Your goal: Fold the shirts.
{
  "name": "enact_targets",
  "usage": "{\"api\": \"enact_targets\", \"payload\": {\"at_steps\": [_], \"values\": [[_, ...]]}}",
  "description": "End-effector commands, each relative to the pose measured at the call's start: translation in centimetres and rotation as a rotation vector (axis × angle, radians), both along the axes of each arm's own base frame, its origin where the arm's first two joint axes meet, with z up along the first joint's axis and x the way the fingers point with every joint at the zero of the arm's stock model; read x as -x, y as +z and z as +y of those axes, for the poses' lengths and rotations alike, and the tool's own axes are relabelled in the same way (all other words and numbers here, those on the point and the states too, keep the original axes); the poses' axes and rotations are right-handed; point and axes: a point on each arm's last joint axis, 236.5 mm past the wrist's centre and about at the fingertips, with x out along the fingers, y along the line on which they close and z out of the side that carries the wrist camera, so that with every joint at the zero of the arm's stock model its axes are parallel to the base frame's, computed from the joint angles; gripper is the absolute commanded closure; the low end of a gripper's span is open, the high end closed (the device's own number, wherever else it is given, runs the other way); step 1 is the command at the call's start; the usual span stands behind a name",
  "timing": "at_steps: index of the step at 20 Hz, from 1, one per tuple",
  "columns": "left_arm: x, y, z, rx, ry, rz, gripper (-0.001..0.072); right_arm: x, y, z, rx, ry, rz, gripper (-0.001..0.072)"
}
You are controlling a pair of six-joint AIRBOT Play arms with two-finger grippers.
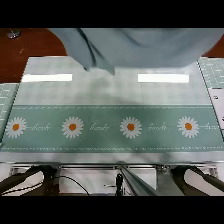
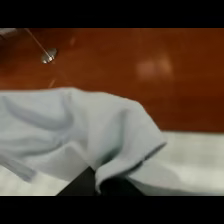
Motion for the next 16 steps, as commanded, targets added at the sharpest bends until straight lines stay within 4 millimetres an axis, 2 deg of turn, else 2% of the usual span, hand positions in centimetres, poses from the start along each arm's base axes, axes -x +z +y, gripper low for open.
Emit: {"api": "enact_targets", "payload": {"at_steps": [1, 3, 6, 8, 10, 11, 13, 15, 16], "values": [[9.0, 8.1, 0.9, -0.048, 0.080, -0.233, 0.0687, 9.0, 5.8, 1.3, 0.174, -0.073, -0.122, 0.0682], [12.7, 8.0, 1.6, -0.160, 0.177, -0.266, 0.0687, 13.2, 6.9, 0.8, 0.247, -0.169, -0.156, 0.0682], [17.4, 6.9, 3.6, -0.312, 0.383, -0.254, 0.0687, 18.4, 8.9, 2.4, 0.260, -0.200, -0.243, 0.0682], [20.3, 7.0, 5.5, -0.398, 0.540, -0.282, 0.0687, 20.8, 8.6, 2.9, 0.282, -0.211, -0.241, 0.0682], [22.3, 6.3, 6.5, -0.445, 0.613, -0.266, 0.0687, 22.1, 8.1, 3.5, 0.288, -0.207, -0.235, 0.0682], [22.9, 5.9, 6.3, -0.434, 0.612, -0.251, 0.0687, 22.5, 7.5, 3.6, 0.285, -0.205, -0.223, 0.0682], [22.8, 4.8, 6.0, -0.435, 0.584, -0.225, 0.0687, 22.4, 5.0, 3.5, 0.278, -0.197, -0.152, 0.0682], [21.4, 3.0, 6.0, -0.434, 0.546, -0.167, 0.0687, 21.6, 2.0, 3.3, 0.253, -0.185, -0.070, 0.0682], [20.0, 1.5, 6.2, -0.432, 0.526, -0.118, 0.0687, 21.0, 0.1, 3.1, 0.236, -0.178, -0.022, 0.0682]]}}
